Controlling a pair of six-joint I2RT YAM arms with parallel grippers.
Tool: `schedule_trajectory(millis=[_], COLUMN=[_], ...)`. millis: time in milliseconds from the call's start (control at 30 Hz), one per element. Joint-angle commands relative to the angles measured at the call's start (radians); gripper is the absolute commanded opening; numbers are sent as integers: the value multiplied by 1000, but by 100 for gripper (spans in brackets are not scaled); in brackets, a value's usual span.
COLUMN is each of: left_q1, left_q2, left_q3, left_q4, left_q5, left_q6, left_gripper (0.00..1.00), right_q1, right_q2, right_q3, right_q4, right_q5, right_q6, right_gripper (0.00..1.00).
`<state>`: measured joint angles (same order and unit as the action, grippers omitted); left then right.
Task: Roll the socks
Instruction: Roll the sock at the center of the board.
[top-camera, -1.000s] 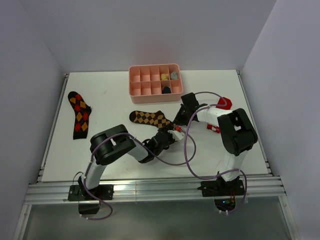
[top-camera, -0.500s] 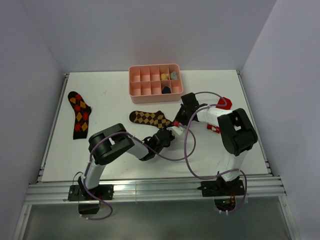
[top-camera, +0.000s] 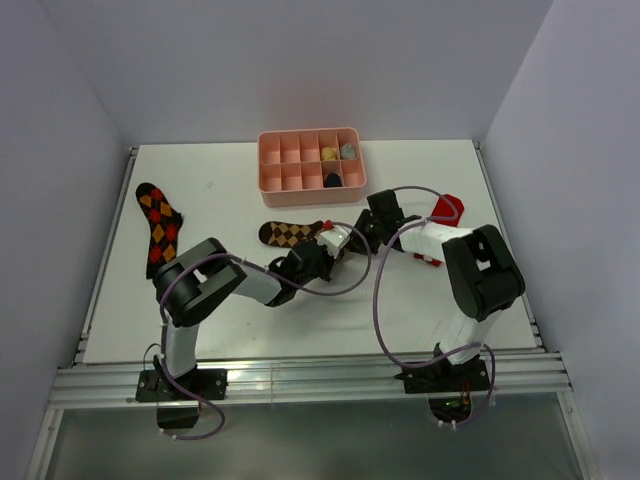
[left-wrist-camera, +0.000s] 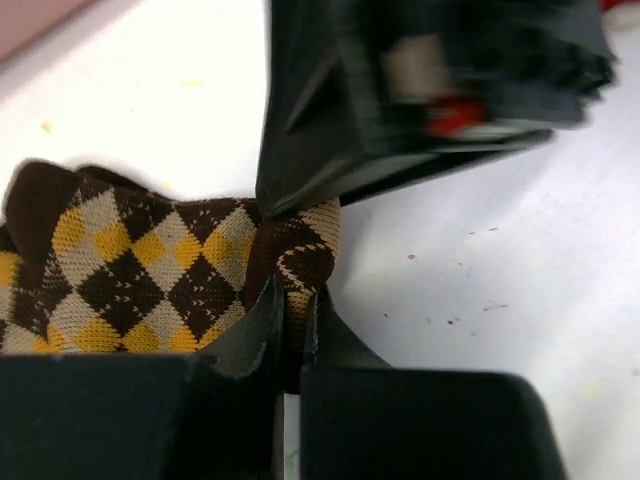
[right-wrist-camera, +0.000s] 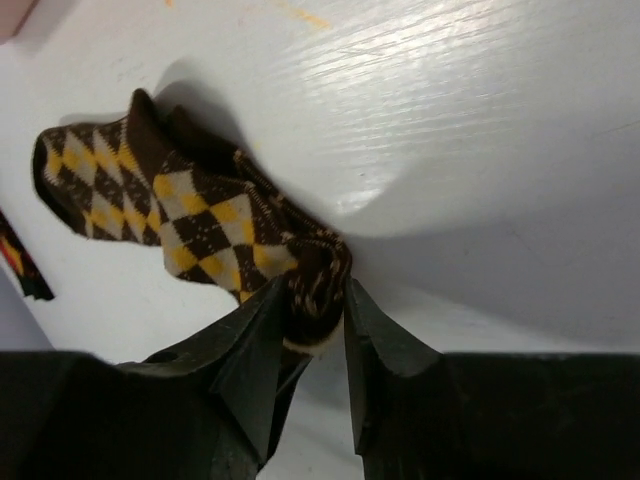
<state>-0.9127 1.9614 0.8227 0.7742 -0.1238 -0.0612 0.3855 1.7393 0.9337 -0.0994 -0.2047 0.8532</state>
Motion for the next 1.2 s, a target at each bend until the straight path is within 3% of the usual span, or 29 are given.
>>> schedule_trajectory(millis=[0, 233, 433, 733, 1167], left_q1=[69, 210, 296, 308, 327], left_q2=[-32, 20, 83, 116, 140], left_q3=[-31, -23, -83, -134, -183], left_q4=[-136, -138, 22, 123, 234], left_q5=[175, 464, 618, 638, 632], left_q6=[-216, -497, -745, -876, -973], left_gripper=[1, 0, 1, 1, 1], right_q1=[-13, -22, -22, -17, 0], right_q2=[-83, -161, -169, -95, -52], right_q3=[-16, -81, -174, -194, -249], right_q4=[58, 197, 309, 421, 412], right_q5=[-55, -68, -81, -105, -105], right_q6=[4, -11, -2, 47, 78], right_gripper=[38, 48, 54, 59, 62])
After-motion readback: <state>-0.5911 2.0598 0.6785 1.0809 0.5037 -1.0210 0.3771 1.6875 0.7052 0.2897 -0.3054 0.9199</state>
